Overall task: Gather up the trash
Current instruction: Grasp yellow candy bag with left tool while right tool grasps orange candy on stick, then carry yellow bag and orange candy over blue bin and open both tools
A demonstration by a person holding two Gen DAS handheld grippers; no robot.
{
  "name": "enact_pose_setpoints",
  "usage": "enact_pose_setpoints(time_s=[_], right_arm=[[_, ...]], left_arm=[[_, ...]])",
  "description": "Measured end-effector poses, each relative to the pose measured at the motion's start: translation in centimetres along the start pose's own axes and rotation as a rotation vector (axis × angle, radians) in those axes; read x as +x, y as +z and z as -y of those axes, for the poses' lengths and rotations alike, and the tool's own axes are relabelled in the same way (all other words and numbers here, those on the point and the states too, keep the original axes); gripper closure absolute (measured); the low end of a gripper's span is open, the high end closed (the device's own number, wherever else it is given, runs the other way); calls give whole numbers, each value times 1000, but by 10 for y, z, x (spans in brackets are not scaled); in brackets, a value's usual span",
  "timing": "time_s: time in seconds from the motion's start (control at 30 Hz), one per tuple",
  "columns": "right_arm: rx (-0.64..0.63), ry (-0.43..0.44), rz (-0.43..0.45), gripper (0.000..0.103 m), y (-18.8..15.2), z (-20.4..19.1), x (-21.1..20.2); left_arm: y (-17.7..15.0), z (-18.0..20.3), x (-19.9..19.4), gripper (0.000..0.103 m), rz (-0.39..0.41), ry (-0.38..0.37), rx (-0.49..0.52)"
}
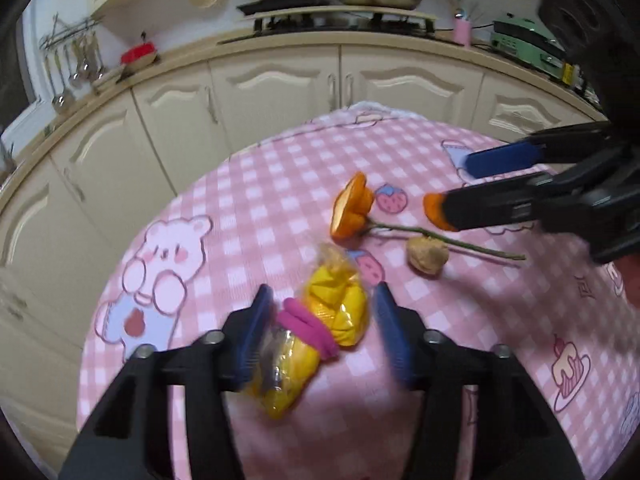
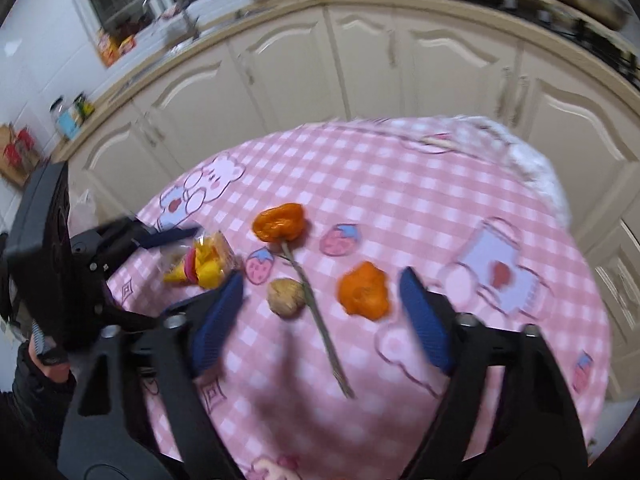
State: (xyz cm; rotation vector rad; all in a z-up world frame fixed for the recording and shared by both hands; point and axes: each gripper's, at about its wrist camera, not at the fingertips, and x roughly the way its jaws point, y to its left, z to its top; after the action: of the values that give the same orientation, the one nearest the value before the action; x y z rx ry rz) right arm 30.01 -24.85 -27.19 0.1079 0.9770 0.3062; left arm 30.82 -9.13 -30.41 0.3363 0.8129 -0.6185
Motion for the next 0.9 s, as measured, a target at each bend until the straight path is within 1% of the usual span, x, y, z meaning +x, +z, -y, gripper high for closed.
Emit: enact_pose_setpoints(time_s=[0.03, 0.07, 0.1, 0.13, 0.17, 0.23, 0.27, 0.3, 0.33, 0.37, 0.47, 0.53, 0.7, 0.77, 0.9], right_arm=[[-10, 2, -14, 44, 2, -2, 6], [-25, 1, -31, 52, 4, -6, 14], [-39, -4, -47, 57, 6, -9, 22], [-59, -4, -63, 61, 8, -14, 31], [-74, -2, -70, 68, 8, -18, 36], [-119, -43, -64, 80, 6, -27, 41], [-121, -44, -65, 92, 6, -28, 42], [-96, -11, -63, 95, 5, -26, 39], [-86, -4, -52, 97, 4, -26, 36], [-83, -18, -33, 98, 3, -25, 30], [-48, 2, 9, 98, -1, -21, 12], [-41, -2, 24, 98, -6, -21, -1], [-2, 8, 79, 98, -19, -15, -39], [10, 20, 101, 98, -28, -13, -58], [28, 14, 148, 98, -49, -9, -96]], left_arm=[[-1, 0, -1, 56, 3, 1, -7], [-2, 1, -2, 58, 3, 10, -20], [-4, 1, -3, 59, 4, 20, -31], [-5, 2, -5, 59, 7, 22, -36], [-8, 3, -9, 60, 13, 28, -50], [-14, 3, -16, 60, 26, 31, -82], [-15, 3, -20, 60, 31, 31, -97], [-19, 1, -25, 60, 39, 34, -123], [-20, -1, -28, 60, 43, 35, -138], [-23, -3, -33, 60, 52, 34, -167], [-31, -8, -46, 60, 81, 34, -242], [-35, -10, -54, 60, 101, 32, -284], [-39, -4, -73, 61, 143, 27, -310], [-40, 3, -83, 61, 161, 24, -315], [-41, 20, -102, 61, 194, 10, -313]])
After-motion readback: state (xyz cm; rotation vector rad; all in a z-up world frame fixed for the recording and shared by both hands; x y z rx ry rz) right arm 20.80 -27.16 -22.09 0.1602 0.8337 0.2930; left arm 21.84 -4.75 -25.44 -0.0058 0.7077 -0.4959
